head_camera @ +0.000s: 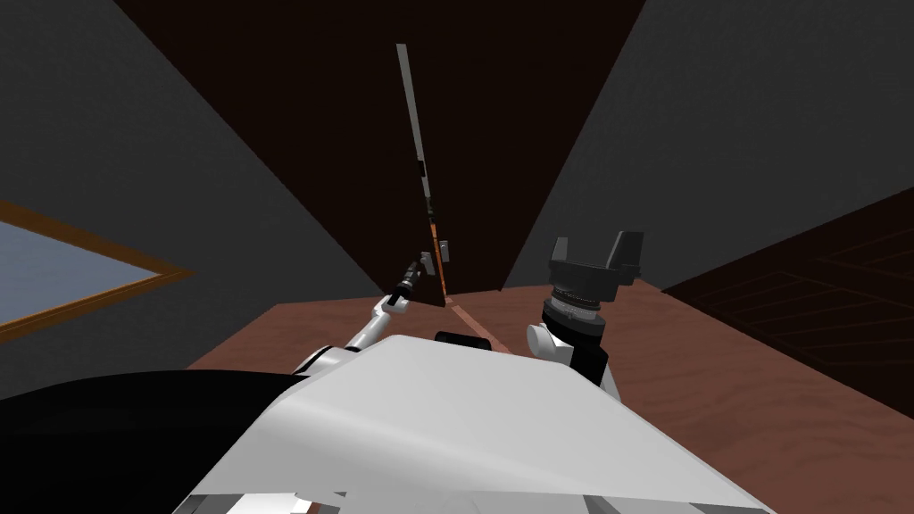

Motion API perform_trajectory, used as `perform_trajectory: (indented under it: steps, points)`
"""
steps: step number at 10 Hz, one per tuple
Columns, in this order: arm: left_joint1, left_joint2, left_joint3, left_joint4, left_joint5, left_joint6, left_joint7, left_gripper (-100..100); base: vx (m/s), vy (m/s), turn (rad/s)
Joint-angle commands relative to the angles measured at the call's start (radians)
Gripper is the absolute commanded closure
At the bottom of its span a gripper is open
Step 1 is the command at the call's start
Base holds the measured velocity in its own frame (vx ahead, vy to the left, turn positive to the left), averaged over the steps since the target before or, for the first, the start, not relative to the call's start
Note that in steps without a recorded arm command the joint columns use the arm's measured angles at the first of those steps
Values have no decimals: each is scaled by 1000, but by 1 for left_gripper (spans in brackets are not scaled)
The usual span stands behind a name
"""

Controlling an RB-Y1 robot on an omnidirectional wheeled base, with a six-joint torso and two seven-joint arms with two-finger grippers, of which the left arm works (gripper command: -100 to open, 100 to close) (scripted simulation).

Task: Pull the door open

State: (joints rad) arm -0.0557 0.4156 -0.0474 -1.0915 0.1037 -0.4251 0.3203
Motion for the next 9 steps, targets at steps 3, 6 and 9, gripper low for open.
perform_trajectory:
  steps: [3,6,9]
  points:
    - [-14,-10,11,17,-2,-3,-13,-100,197,7,-31]
    - [-16,-12,13,20,-2,-4,-14,100,103,4,-13]
    - [-16,-12,13,20,-2,-4,-14,100,-29,2,-2]
